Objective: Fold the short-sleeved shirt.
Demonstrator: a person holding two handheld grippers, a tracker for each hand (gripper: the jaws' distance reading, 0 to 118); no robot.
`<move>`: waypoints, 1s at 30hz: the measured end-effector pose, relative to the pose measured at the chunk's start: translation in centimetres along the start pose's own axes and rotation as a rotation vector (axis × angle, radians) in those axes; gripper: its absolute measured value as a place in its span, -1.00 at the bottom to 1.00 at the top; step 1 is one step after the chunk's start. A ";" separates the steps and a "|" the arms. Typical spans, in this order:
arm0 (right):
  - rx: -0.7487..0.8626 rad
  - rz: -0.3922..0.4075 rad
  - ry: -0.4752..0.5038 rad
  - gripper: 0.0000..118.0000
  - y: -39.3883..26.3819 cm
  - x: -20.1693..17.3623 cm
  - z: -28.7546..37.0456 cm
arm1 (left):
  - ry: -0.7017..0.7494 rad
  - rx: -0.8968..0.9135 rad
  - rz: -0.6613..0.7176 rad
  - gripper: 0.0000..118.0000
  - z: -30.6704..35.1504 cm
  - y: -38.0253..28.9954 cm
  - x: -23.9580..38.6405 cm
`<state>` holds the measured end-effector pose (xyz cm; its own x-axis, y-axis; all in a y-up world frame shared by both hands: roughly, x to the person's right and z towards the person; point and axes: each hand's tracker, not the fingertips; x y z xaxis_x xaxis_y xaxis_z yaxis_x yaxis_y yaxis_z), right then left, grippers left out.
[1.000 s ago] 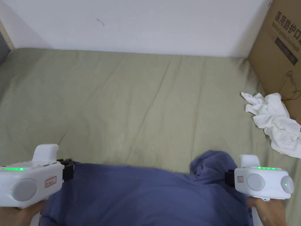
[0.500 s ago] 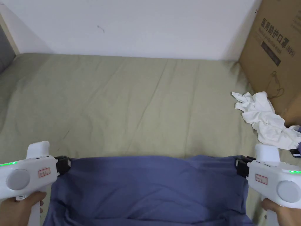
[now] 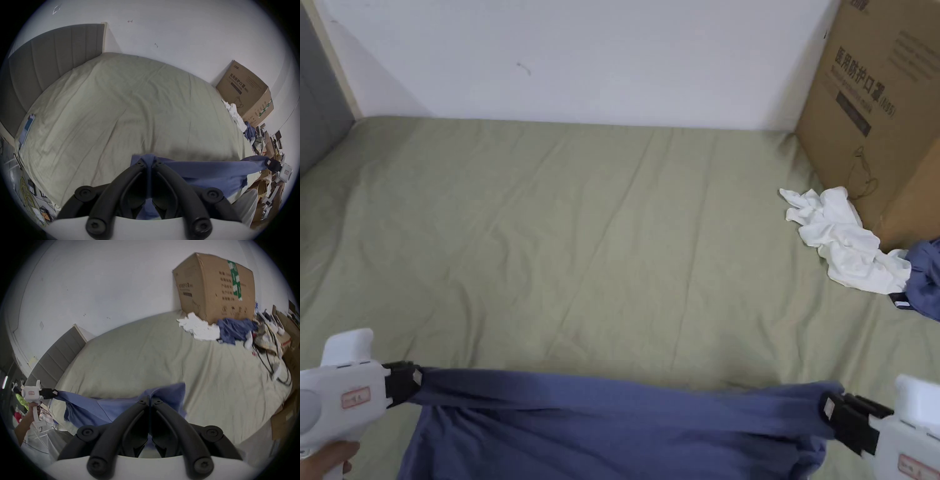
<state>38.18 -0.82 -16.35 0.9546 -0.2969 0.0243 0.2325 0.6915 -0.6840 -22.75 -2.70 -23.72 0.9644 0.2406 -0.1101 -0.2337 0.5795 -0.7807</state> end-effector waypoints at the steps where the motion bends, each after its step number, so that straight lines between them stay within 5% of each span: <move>1: -0.020 -0.015 -0.011 -0.93 -0.9 0.2 -0.1 | 0.003 -0.011 0.002 -0.86 -0.1 -0.8 -0.2; 9: -0.189 -0.079 -0.147 -0.93 -6.7 1.7 -3.8 | 0.070 -0.119 -0.058 -0.86 -2.0 -7.4 -0.5; 18: -0.176 -0.036 -0.187 -0.85 -6.4 0.6 -3.7 | 0.106 -0.119 -0.080 -0.74 -3.2 -7.7 -0.5; 20: -0.140 -0.029 -0.189 -0.28 -5.5 -0.3 -2.7 | 0.075 -0.082 -0.032 0.08 -2.2 -7.0 -0.3; 21: -0.108 -0.022 -0.177 0.15 -4.8 -0.7 -2.1 | 0.066 -0.052 -0.005 0.43 -1.4 -6.6 0.0; 22: -0.084 -0.013 -0.168 0.68 -4.2 -1.1 -1.6 | 0.054 -0.015 0.005 0.51 -0.5 -6.2 0.3; 23: -0.045 -0.006 -0.159 0.88 -3.4 -3.3 -0.3 | 0.035 0.035 0.014 0.51 0.4 -5.6 0.5; 27: 0.134 0.040 -0.124 0.93 0.6 -7.0 2.4 | -0.016 0.161 0.015 0.96 3.8 -2.4 2.5; 30: 0.281 0.074 -0.097 0.94 3.6 -9.4 4.1 | -0.058 0.315 0.002 1.00 6.7 -0.2 4.6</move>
<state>30.79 7.20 -16.08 0.9810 -0.1846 0.0605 0.1916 0.8680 -0.4582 -19.11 3.50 -19.89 0.9573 0.2808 -0.0687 -0.2711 0.7892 -0.5510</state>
